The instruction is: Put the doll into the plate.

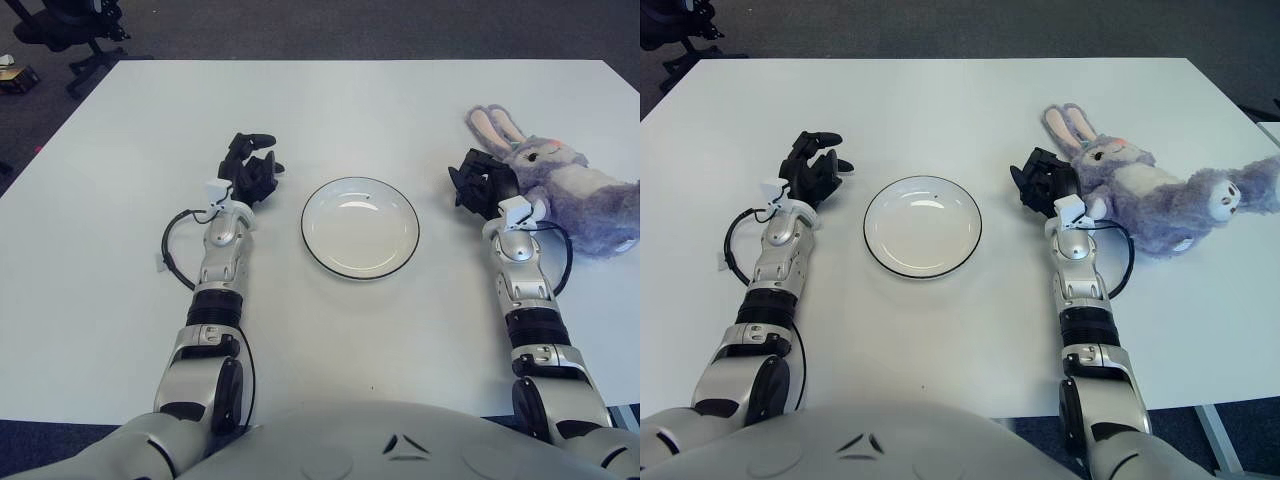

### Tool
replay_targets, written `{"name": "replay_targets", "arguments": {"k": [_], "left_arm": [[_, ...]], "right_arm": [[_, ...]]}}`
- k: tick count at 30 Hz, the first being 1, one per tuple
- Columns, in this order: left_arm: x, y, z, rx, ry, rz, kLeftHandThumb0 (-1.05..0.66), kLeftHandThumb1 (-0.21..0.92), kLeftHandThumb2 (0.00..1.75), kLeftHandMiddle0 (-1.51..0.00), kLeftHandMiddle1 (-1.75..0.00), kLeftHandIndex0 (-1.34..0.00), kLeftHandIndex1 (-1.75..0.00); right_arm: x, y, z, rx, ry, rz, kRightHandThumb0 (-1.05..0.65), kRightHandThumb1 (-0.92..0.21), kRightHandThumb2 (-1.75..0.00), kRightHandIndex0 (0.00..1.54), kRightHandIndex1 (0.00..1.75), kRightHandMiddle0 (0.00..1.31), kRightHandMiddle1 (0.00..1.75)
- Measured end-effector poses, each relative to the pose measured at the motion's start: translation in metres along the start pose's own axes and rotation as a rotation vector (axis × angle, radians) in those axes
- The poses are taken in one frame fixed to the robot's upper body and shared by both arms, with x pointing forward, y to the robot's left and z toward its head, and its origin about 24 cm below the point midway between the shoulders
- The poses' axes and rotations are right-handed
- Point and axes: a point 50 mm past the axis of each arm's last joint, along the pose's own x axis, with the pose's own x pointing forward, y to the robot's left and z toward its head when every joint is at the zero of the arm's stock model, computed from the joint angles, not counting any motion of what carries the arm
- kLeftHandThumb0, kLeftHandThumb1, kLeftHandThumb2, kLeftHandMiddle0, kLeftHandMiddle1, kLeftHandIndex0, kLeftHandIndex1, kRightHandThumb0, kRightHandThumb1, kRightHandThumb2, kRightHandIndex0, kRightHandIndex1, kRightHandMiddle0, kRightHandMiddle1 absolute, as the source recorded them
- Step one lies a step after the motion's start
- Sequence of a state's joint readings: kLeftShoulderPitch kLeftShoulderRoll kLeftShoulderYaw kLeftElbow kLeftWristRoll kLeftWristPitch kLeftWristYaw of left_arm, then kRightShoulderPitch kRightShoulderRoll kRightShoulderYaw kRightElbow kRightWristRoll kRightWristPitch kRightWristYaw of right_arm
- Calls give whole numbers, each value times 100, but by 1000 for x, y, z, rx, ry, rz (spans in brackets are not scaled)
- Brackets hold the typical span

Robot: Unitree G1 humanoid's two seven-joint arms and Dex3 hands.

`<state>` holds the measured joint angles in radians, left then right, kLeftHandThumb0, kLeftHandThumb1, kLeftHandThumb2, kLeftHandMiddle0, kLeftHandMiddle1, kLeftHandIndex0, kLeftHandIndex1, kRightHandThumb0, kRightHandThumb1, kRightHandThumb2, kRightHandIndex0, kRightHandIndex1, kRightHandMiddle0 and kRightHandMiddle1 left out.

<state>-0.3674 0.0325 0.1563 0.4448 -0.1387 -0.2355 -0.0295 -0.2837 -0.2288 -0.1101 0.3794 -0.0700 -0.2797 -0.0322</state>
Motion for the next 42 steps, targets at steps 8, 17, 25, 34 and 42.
{"name": "replay_targets", "arguments": {"k": [8,17,25,34,42], "left_arm": [[0,0,0,0,0,0,-1,65,72,-55,-156,-45,-135],[0,-1,0,3,0,-2,-1,65,72,-55,-156,-44,-135],[0,-1,0,3,0,-3,-1,65,72,-56,-156,-44,-135],[0,-1,0,4,0,-2,-1,65,71,-56,-155,-44,-136],[-1,-2,0,7,0,0,-1,65,71,-56,-155,-44,-136]], "right_arm": [[0,0,0,0,0,-1,-35,-92,-39,101,175,86,175],[0,0,0,2,0,-2,-34,-92,-38,101,175,86,175],[-1,-1,0,13,1,-8,-33,-92,-33,90,175,67,175],[-3,-6,-3,132,14,-47,-36,-89,-38,73,173,42,156],[-5,-8,0,302,-19,-22,-36,-92,-31,69,159,42,151]]}}
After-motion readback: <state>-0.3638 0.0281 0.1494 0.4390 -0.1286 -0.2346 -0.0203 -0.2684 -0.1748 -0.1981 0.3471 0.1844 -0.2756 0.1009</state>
